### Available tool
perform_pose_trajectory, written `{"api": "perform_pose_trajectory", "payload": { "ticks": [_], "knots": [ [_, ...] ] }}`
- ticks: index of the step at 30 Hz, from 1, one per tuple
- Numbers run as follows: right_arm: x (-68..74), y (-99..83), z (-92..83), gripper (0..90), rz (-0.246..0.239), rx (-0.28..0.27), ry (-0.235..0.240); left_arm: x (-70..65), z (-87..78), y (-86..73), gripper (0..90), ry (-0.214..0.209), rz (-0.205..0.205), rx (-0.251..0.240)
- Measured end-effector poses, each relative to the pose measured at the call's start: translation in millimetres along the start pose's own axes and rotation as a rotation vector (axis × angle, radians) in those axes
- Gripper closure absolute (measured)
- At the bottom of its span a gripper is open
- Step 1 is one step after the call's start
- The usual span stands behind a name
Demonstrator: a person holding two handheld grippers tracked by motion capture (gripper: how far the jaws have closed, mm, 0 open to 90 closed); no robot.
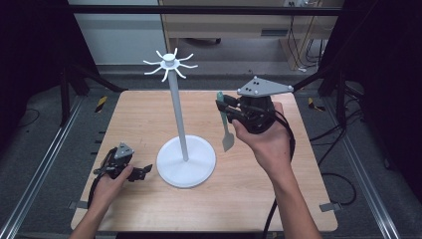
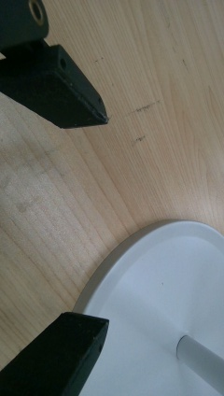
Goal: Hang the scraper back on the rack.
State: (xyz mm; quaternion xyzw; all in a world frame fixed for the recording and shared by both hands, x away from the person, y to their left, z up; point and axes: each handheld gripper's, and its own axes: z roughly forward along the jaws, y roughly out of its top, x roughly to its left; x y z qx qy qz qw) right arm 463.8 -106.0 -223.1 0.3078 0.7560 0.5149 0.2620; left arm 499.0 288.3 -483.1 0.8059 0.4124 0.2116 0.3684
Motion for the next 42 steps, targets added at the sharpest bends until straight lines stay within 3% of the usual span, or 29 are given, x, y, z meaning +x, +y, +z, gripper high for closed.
{"api": "perform_pose_trajectory", "payload": {
  "ticks": [21,42],
  "knots": [
    [14.1,31.3,-4.4,74.5,-0.011,-0.058,0.036,0.1,-0.1,0.1,3.3,-0.001,0.001,0.002],
    [37.9,55.3,5.8,74.5,-0.05,-0.068,0.096,0.0,-0.2,0.3,3.3,-0.004,-0.001,0.003]
  ]
}}
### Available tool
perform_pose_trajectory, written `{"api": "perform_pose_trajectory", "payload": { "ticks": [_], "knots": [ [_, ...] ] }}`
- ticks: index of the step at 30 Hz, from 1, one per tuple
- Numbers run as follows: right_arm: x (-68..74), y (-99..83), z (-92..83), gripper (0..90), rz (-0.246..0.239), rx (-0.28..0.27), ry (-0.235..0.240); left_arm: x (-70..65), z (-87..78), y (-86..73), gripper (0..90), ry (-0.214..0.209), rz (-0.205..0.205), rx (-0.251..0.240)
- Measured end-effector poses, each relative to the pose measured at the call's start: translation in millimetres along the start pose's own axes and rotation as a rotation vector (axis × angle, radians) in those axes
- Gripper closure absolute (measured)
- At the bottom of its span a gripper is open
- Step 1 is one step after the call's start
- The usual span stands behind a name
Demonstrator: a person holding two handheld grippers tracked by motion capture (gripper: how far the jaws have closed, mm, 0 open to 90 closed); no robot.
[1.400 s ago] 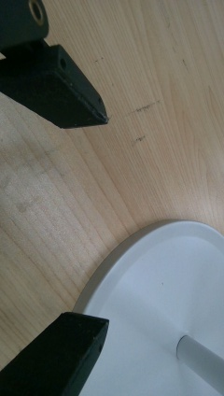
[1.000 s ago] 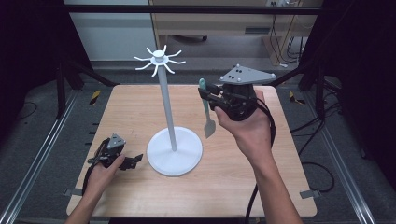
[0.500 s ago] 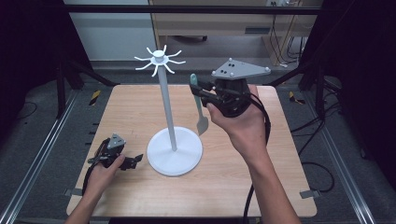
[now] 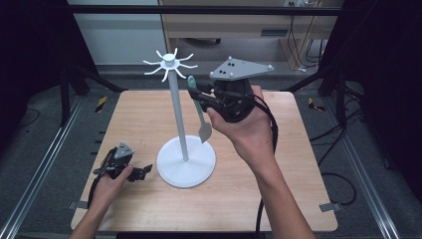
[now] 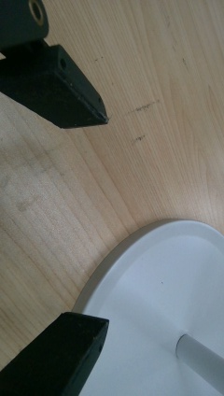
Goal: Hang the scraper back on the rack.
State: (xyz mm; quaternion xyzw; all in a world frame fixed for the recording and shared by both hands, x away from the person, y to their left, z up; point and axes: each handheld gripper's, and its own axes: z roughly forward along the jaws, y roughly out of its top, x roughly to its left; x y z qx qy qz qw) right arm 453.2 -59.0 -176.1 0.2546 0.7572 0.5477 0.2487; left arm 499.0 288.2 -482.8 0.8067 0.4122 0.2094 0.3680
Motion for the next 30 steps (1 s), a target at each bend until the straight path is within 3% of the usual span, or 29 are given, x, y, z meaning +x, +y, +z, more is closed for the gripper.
{"api": "perform_pose_trajectory", "payload": {
  "ticks": [30],
  "knots": [
    [-0.3,5.4,12.8,74.4,0.011,0.022,0.015,0.0,0.6,0.1,3.3,-0.005,0.002,0.004]
  ]
}}
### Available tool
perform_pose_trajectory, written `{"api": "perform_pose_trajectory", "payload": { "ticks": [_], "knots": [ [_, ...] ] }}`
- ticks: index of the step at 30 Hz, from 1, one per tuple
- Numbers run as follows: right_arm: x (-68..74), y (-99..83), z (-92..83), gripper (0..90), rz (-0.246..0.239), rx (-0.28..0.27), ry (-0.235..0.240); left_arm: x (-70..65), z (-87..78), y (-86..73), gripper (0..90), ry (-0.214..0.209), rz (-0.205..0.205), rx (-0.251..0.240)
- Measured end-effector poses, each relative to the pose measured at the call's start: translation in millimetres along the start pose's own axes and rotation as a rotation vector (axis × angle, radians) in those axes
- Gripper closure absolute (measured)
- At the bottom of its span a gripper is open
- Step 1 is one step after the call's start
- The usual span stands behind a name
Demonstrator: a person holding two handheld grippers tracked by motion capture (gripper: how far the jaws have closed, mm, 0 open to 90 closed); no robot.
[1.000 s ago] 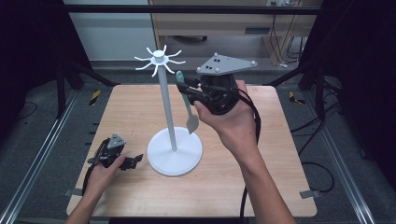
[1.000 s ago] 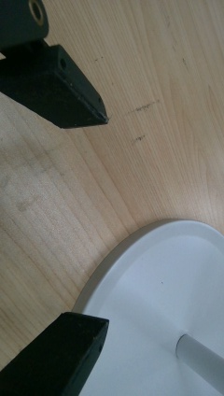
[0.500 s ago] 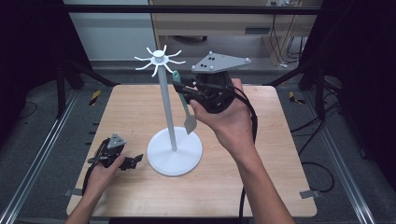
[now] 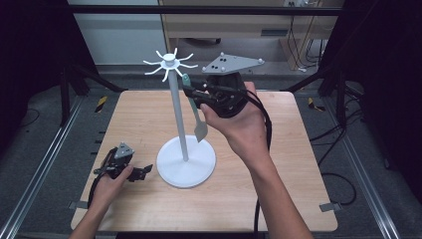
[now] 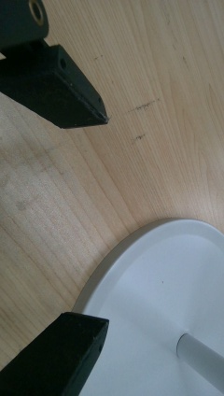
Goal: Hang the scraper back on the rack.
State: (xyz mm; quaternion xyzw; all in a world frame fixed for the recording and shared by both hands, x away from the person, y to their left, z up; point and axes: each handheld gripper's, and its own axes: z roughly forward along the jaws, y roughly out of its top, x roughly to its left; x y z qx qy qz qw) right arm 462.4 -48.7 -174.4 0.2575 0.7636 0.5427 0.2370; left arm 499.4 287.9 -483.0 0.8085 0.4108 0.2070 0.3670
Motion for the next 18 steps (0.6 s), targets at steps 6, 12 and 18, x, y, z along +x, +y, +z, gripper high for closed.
{"api": "perform_pose_trajectory", "payload": {
  "ticks": [6,12,18],
  "knots": [
    [-0.9,0.7,4.6,74.3,0.006,0.001,-0.002,0.0,0.0,0.0,3.3,0.0,0.0,0.0],
    [-0.8,1.3,9.3,74.3,0.007,0.005,-0.001,0.3,-0.1,0.1,3.3,0.0,0.002,0.002],
    [-0.1,0.6,12.4,74.3,0.008,0.004,-0.001,0.3,-0.1,0.1,3.3,0.0,0.002,0.002]
  ]
}}
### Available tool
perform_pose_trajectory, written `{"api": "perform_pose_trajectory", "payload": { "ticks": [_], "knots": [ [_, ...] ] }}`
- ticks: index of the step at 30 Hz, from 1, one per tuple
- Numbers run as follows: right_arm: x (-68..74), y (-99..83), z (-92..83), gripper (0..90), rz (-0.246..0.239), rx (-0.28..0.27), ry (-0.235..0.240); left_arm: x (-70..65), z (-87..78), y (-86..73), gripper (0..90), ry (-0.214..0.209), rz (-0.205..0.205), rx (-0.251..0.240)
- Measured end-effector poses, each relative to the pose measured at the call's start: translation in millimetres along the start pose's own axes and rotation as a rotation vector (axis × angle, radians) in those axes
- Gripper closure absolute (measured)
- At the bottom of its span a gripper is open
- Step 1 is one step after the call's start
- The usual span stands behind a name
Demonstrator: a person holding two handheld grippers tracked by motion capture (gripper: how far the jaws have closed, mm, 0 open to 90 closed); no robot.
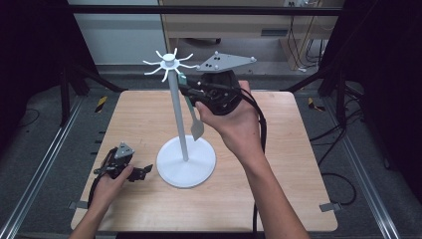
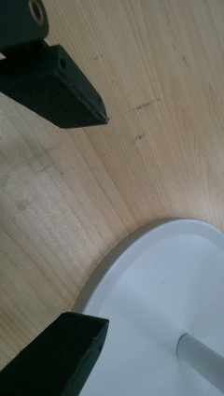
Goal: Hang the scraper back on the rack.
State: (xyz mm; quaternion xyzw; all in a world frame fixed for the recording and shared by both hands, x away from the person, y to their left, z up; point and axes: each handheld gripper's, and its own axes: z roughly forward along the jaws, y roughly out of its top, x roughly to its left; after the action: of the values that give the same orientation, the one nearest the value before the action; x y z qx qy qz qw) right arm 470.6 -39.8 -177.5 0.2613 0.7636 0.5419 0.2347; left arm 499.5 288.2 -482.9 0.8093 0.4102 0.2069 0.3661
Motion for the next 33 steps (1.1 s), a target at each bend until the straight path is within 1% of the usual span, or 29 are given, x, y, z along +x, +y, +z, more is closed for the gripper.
{"api": "perform_pose_trajectory", "payload": {
  "ticks": [7,14,33],
  "knots": [
    [0.5,-1.6,-0.3,74.2,0.004,-0.007,-0.003,-0.3,0.4,0.0,3.3,-0.001,0.002,0.001],
    [2.1,-2.0,0.0,74.0,0.008,-0.01,-0.024,-0.2,0.3,0.0,3.3,0.0,0.002,0.002],
    [3.1,-2.9,-0.8,73.7,0.019,-0.015,-0.023,-1.0,0.9,-0.1,3.3,-0.002,0.002,0.005]
  ]
}}
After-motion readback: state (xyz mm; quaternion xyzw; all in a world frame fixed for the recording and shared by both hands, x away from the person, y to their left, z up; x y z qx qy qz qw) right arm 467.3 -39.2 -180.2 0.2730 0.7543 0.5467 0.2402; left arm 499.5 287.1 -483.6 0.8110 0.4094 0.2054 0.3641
